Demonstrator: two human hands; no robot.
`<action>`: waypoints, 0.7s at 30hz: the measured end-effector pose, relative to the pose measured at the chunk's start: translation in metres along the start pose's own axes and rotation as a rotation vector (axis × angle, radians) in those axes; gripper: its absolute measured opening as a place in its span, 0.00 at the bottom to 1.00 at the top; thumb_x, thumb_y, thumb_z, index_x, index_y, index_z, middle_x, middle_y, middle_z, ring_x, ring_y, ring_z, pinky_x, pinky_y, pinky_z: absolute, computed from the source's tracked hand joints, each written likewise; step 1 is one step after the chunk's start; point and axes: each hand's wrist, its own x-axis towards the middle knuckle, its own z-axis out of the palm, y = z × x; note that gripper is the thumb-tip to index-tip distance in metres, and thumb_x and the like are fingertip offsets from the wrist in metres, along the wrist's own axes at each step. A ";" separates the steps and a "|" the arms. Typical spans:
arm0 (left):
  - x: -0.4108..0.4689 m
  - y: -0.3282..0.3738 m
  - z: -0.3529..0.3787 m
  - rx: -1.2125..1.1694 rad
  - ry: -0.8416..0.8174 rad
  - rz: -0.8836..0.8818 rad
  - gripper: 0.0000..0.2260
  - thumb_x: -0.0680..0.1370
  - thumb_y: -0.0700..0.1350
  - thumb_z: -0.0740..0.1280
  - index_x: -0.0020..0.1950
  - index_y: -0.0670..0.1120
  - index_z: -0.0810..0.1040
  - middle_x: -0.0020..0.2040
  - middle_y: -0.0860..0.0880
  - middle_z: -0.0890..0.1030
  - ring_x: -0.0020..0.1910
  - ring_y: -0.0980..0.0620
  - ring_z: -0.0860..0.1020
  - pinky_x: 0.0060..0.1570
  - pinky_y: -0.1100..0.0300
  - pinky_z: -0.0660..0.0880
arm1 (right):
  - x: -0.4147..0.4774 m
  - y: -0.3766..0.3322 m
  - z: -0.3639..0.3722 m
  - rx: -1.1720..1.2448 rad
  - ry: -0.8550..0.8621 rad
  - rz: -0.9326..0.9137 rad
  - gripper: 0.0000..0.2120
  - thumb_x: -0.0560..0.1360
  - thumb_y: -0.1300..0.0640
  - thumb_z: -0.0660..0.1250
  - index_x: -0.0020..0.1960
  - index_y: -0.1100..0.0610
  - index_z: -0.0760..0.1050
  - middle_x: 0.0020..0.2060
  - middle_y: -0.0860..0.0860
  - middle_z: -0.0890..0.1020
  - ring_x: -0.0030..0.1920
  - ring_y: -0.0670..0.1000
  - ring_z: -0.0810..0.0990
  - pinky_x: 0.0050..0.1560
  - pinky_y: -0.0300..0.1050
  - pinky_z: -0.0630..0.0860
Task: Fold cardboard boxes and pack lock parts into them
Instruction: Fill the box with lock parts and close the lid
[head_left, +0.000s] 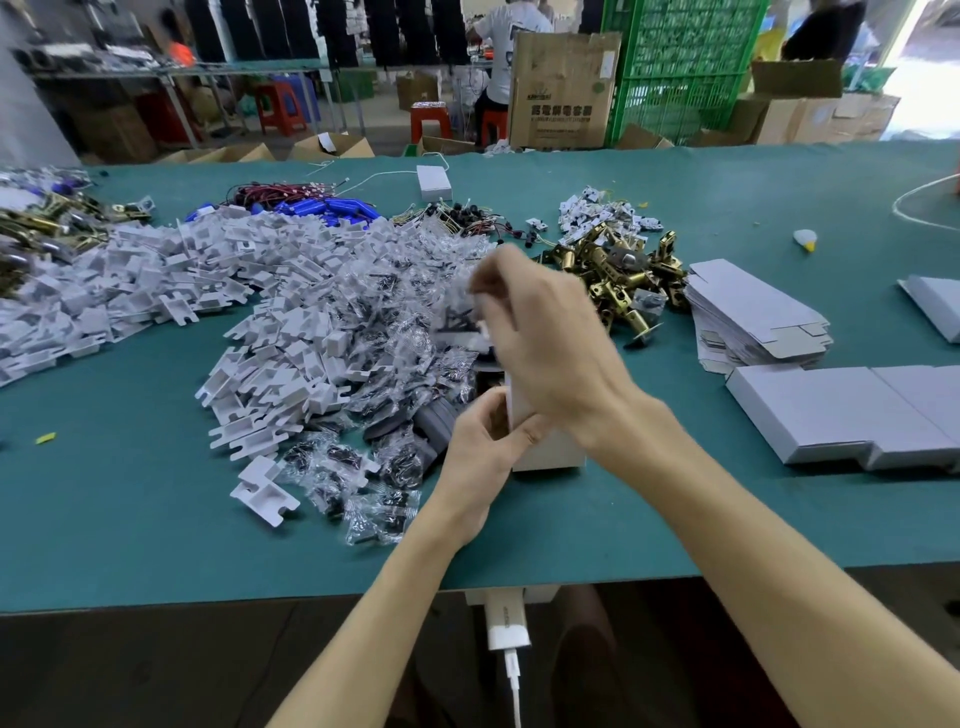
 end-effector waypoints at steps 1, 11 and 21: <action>0.000 0.001 0.000 -0.040 -0.006 -0.004 0.13 0.77 0.42 0.75 0.60 0.39 0.80 0.49 0.48 0.86 0.49 0.54 0.82 0.50 0.60 0.78 | 0.000 0.006 -0.010 0.010 0.025 0.008 0.03 0.82 0.63 0.65 0.55 0.61 0.76 0.45 0.53 0.83 0.43 0.52 0.81 0.45 0.46 0.79; -0.002 0.005 0.002 -0.139 -0.023 -0.002 0.20 0.74 0.46 0.75 0.64 0.41 0.80 0.58 0.44 0.86 0.56 0.49 0.84 0.53 0.58 0.81 | -0.018 0.053 -0.045 -0.076 -0.047 0.130 0.05 0.80 0.61 0.68 0.52 0.54 0.82 0.43 0.49 0.85 0.45 0.49 0.82 0.50 0.52 0.80; -0.001 0.002 0.001 -0.139 -0.019 0.003 0.17 0.76 0.45 0.76 0.63 0.43 0.81 0.58 0.44 0.86 0.57 0.48 0.84 0.53 0.55 0.81 | -0.022 0.056 -0.033 -0.266 -0.061 0.086 0.04 0.79 0.55 0.70 0.53 0.51 0.80 0.43 0.50 0.83 0.53 0.52 0.73 0.58 0.47 0.63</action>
